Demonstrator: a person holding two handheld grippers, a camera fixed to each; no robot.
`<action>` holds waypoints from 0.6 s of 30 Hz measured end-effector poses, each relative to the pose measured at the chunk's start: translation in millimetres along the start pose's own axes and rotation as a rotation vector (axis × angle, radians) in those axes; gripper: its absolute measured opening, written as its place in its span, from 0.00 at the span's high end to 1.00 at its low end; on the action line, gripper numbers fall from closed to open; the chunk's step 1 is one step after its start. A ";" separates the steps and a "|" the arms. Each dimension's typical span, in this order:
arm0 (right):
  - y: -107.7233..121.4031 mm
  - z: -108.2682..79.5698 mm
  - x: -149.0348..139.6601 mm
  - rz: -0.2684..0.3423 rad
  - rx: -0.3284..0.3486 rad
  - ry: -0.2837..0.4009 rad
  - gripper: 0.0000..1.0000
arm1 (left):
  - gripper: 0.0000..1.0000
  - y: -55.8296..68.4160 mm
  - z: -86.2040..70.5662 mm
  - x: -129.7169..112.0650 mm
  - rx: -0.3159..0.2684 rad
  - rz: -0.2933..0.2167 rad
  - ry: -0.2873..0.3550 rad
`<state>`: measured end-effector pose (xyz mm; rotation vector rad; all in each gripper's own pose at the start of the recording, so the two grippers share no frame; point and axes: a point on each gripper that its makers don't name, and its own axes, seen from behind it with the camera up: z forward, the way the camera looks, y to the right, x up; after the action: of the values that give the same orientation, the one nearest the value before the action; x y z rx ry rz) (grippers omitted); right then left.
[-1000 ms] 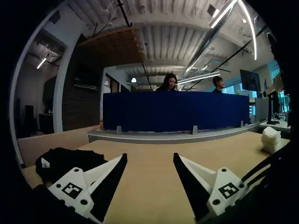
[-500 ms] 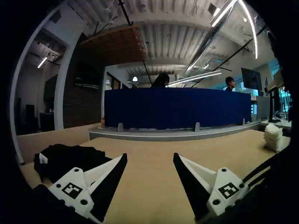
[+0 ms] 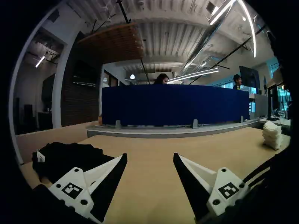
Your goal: Fold towel
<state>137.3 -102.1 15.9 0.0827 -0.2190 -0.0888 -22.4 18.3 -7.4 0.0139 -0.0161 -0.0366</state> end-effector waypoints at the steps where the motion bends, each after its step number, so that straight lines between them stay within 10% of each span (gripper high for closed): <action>1: 2.2 0.2 2.2 0.003 -0.004 0.005 0.01 | 0.09 0.0 0.2 -0.2 0.000 0.000 -0.001; 18: 53.3 -8.3 54.0 0.076 -0.026 0.117 0.01 | 0.05 -0.2 0.9 -0.8 0.000 0.002 -0.001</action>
<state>195.8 -53.9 24.2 0.0530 -0.1042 -0.0110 -23.3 18.1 -6.5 0.0140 -0.0170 -0.0341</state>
